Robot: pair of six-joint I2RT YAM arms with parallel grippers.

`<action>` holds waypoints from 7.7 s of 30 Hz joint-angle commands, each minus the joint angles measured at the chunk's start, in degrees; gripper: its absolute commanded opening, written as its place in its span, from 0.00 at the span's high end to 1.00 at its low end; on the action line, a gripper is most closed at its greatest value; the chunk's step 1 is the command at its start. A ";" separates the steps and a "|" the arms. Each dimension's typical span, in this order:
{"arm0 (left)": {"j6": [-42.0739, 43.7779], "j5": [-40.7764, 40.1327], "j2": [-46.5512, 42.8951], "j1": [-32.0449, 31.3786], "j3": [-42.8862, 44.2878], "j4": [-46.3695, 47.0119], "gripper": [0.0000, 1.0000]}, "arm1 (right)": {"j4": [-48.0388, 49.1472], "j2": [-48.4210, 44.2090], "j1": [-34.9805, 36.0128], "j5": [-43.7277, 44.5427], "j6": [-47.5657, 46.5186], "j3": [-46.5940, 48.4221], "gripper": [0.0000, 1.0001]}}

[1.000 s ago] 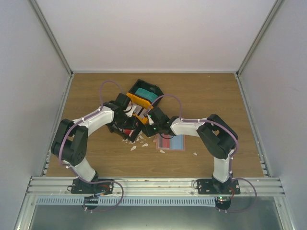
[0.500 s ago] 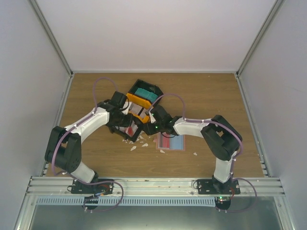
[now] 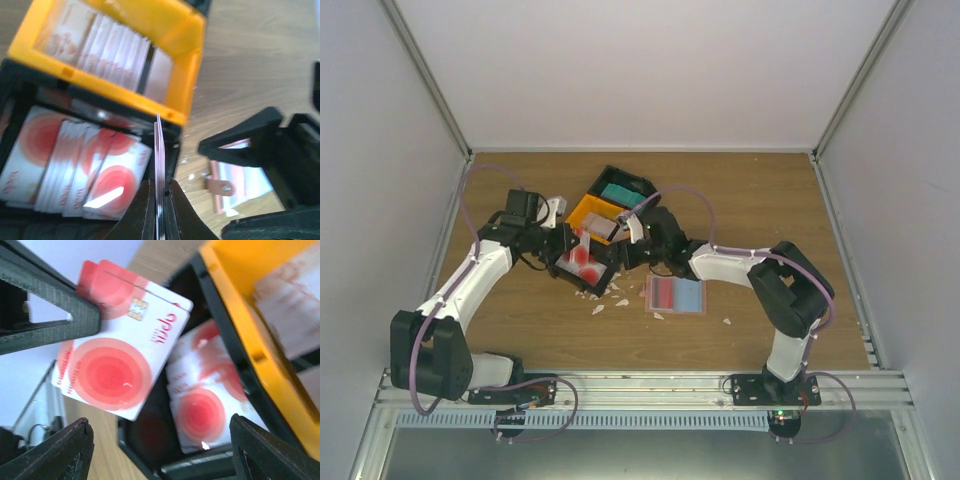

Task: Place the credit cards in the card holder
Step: Pick up the credit card from the storage box, then place the credit card in the storage box, then insert the credit card into the card holder.

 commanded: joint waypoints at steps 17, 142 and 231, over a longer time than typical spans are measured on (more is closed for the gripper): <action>-7.06 39.85 -5.54 13.01 -4.12 15.39 0.95 | 29.90 8.03 -2.45 -21.51 23.42 6.58 0.59; -30.93 6.88 11.19 -28.90 -13.51 49.44 1.00 | -32.97 -40.27 -8.02 39.51 9.28 -25.71 0.46; -40.65 13.83 7.76 -26.15 -19.88 55.06 0.67 | 17.89 -39.67 -22.41 -16.34 19.11 -42.55 1.00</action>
